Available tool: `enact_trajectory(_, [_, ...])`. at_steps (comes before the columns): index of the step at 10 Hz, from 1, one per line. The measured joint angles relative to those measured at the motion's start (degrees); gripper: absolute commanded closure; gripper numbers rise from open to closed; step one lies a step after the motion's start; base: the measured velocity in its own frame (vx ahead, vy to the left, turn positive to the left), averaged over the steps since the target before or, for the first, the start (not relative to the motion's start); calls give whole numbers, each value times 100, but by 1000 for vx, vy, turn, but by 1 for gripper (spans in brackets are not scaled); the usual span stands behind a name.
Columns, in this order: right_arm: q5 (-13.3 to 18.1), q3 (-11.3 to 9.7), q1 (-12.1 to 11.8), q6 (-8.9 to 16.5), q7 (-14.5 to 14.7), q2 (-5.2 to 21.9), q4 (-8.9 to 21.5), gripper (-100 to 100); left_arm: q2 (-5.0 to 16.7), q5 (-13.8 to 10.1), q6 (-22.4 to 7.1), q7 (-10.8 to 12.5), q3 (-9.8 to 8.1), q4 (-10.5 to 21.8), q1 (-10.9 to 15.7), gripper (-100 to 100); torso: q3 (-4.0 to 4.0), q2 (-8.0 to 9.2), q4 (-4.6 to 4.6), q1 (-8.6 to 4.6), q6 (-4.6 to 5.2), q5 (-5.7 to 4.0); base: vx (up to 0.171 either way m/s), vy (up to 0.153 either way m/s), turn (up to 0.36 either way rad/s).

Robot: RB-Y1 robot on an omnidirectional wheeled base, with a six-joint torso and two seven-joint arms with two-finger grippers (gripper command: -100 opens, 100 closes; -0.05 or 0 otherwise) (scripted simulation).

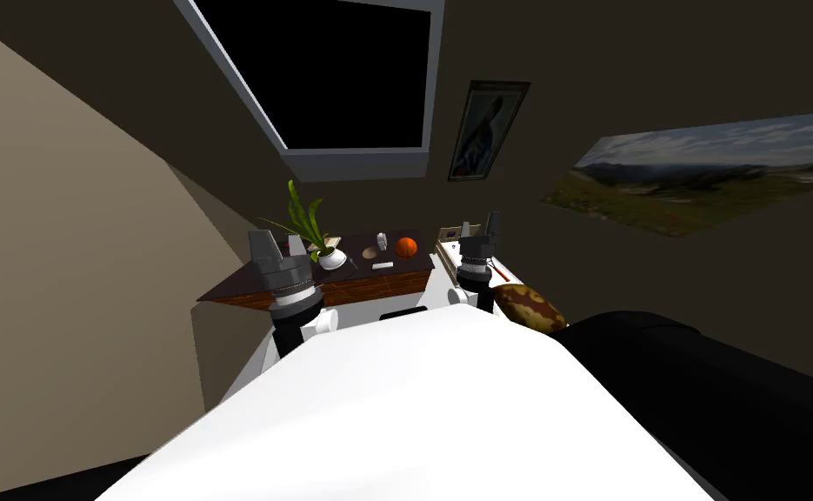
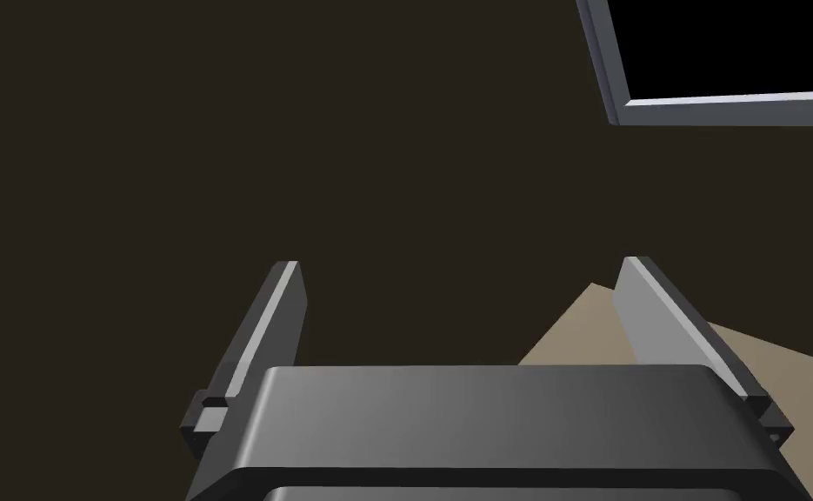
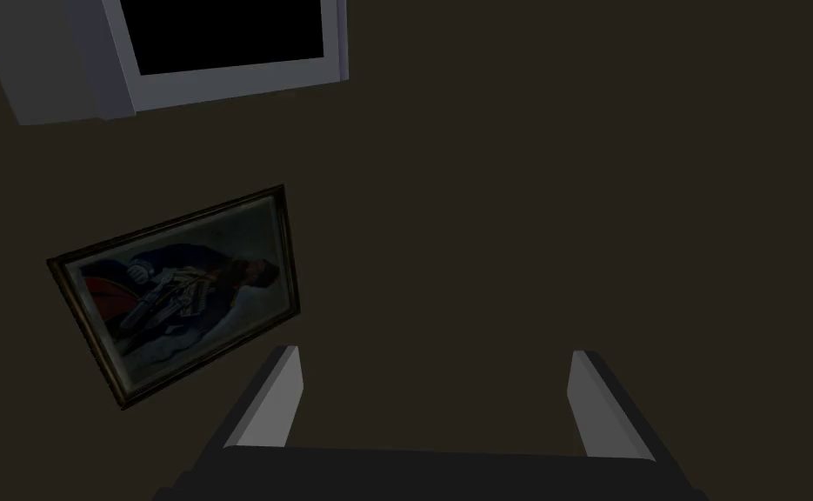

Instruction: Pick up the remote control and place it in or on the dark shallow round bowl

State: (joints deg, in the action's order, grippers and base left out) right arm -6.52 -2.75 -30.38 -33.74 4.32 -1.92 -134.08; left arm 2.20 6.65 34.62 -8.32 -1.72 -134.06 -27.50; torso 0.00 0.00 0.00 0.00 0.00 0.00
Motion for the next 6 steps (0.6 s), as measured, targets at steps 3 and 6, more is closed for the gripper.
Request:
enact_trajectory(3, [0,0,2,0,0,0,0,0,284,36,-116,130,-80,279,289,-100,20,35,8,22,2,5,-101,53,-246])
enact_trajectory(6, [0,0,2,1,0,1,1,0,553,42,-372,351,-299,768,792,-100,26,46,10,26,4,6,-130,61,-362])
